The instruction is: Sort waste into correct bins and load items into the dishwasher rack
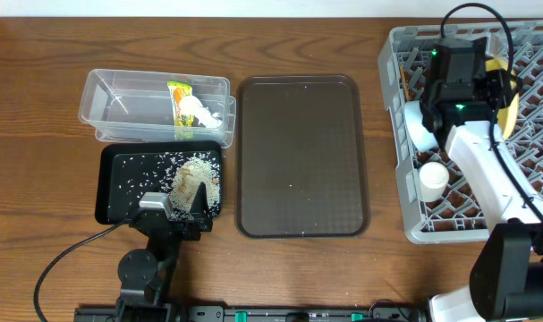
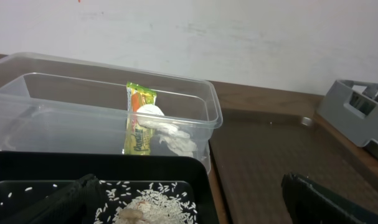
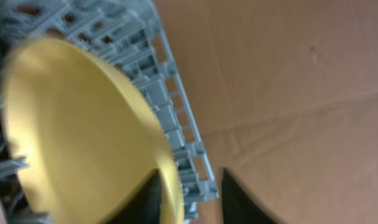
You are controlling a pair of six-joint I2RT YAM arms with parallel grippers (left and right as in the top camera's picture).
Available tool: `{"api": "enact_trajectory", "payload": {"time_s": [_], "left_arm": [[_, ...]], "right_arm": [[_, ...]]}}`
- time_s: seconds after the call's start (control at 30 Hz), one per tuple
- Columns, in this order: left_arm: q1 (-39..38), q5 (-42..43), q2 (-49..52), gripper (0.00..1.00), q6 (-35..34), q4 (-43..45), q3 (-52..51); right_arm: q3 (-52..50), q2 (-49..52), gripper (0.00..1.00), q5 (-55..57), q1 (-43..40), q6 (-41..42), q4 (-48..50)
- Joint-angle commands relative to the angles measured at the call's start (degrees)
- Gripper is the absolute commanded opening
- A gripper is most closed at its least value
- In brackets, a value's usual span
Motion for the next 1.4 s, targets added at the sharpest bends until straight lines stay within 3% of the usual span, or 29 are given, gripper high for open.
{"api": "enact_trajectory", "payload": {"time_s": [0.0, 0.07, 0.23, 0.4, 0.47, 0.63, 0.67, 0.73, 0.87, 1.0, 1.13, 1.37], "left_arm": [[0.3, 1.0, -0.5, 0.95, -0.3, -0.7, -1.5], [0.3, 1.0, -0.5, 0.95, -0.3, -0.7, -1.5], [0.3, 1.0, -0.4, 0.95, -0.3, -0.7, -1.5], [0.3, 1.0, -0.5, 0.95, -0.3, -0.8, -1.5], [0.3, 1.0, -0.4, 0.95, -0.3, -0.7, -1.5], [0.3, 1.0, -0.4, 0.95, -0.3, -0.7, -1.5], [0.3, 1.0, -0.5, 0.95, -0.3, -0.7, -1.5], [0.3, 1.0, -0.5, 0.95, -0.3, -0.8, -1.5], [0.3, 1.0, -0.5, 0.95, -0.3, -0.7, -1.5], [0.3, 1.0, -0.5, 0.95, -0.3, -0.8, -1.5], [0.3, 1.0, -0.4, 0.95, -0.3, -0.8, -1.5], [0.3, 1.0, -0.5, 0.95, -0.3, -0.7, -1.5]], "right_arm": [[0.1, 0.0, 0.45, -0.9, 2.8, -1.0, -0.2], [0.1, 0.0, 0.58, -0.8, 4.5, -0.5, -0.2], [0.1, -0.8, 0.74, 2.5, 12.2, 0.4, -0.3], [0.1, -4.2, 0.8, -2.3, 22.0, 8.9, -6.8], [0.2, -6.3, 0.79, -11.6, 25.9, 14.6, -12.0], [0.2, -13.0, 0.78, -46.8, 34.0, 32.0, -22.2], [0.2, -14.2, 0.8, -53.2, 35.0, 34.3, -22.6], [0.2, -16.2, 0.99, -62.9, 36.5, 36.9, -22.5], [0.2, -19.5, 0.99, -74.5, 38.2, 40.2, -22.3], [0.2, -20.4, 0.99, -81.9, 38.8, 40.4, -23.6], [0.2, -21.0, 0.99, -80.7, 37.3, 32.8, -27.0], [0.3, -30.5, 0.99, -80.4, 26.5, 30.1, -31.4]]}}
